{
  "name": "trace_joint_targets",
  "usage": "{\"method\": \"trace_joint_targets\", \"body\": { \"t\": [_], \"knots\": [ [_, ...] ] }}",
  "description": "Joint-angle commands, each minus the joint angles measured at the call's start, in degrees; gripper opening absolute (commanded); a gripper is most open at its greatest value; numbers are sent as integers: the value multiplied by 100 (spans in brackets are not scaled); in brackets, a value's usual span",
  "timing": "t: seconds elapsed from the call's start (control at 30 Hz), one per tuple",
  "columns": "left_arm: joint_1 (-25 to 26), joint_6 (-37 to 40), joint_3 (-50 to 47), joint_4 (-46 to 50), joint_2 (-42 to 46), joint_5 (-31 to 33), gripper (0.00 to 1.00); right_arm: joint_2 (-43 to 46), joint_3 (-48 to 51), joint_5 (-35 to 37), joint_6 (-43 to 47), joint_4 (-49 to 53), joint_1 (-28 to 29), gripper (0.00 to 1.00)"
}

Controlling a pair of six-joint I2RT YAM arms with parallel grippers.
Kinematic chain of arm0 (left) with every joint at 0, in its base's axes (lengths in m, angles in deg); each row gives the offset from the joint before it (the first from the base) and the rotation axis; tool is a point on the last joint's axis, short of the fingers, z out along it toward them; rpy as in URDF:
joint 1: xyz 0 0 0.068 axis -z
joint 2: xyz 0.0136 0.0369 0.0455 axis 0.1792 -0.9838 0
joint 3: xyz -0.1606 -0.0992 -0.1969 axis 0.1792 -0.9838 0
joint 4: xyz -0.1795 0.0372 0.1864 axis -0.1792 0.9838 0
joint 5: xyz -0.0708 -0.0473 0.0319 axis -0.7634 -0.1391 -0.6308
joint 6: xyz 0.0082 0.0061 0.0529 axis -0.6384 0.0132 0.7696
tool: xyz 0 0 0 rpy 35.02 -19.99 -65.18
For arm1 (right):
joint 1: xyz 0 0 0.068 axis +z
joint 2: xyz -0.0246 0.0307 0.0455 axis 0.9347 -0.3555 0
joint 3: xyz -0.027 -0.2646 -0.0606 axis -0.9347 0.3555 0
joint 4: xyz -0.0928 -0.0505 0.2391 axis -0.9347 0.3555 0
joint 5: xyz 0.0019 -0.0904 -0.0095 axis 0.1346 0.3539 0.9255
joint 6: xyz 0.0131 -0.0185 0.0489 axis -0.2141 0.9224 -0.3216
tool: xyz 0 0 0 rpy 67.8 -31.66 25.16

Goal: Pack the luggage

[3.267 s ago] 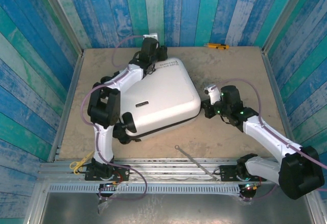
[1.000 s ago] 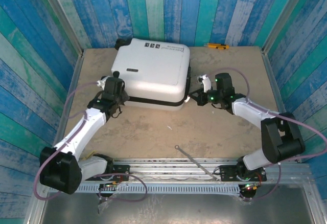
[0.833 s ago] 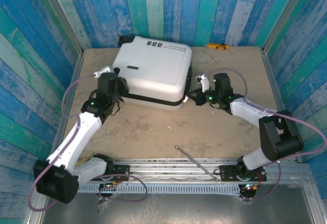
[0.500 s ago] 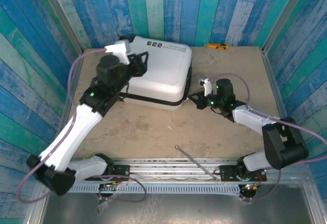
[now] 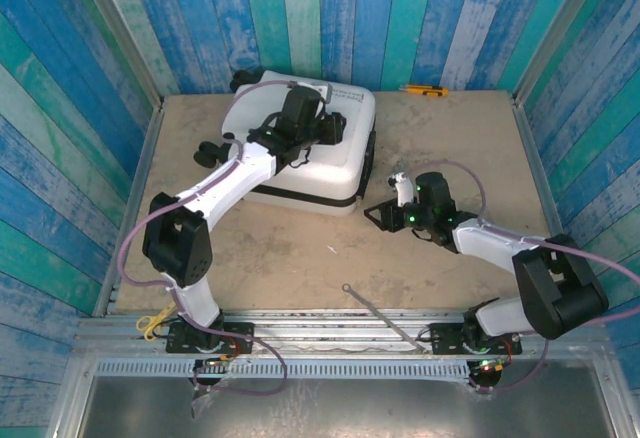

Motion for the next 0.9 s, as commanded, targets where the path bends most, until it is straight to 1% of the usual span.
{"method": "trace_joint_targets", "body": {
  "t": [0.0,0.1,0.17,0.2,0.23,0.33,0.5,0.6,0.73,0.87],
  "knots": [
    [16,296,171,93,-160,-107,59,224,-374,-208,974,1036,-101,59],
    [16,472,228,135,-207,-102,59,351,-456,-473,1640,1166,-287,60],
    [16,561,258,132,-246,-118,59,332,-402,-994,1821,862,-435,62],
    [16,593,289,117,-266,-135,60,293,-382,-1045,1860,726,-456,63],
    [16,613,310,128,-293,-162,60,219,-396,-1069,1881,638,-465,63],
    [16,692,406,165,-381,-253,60,-211,-575,-1458,2117,535,-486,64],
    [16,825,518,247,-479,-343,61,-888,-1130,-2521,2520,509,-798,65],
    [16,917,541,279,-493,-370,62,-1145,-1237,-2966,2500,231,-945,66],
    [16,1036,664,440,-634,-397,63,-1571,-1337,-3384,2507,95,-966,66],
    [16,978,654,467,-700,-205,63,-1763,-1337,-3601,2449,-63,-966,68]
  ]
}}
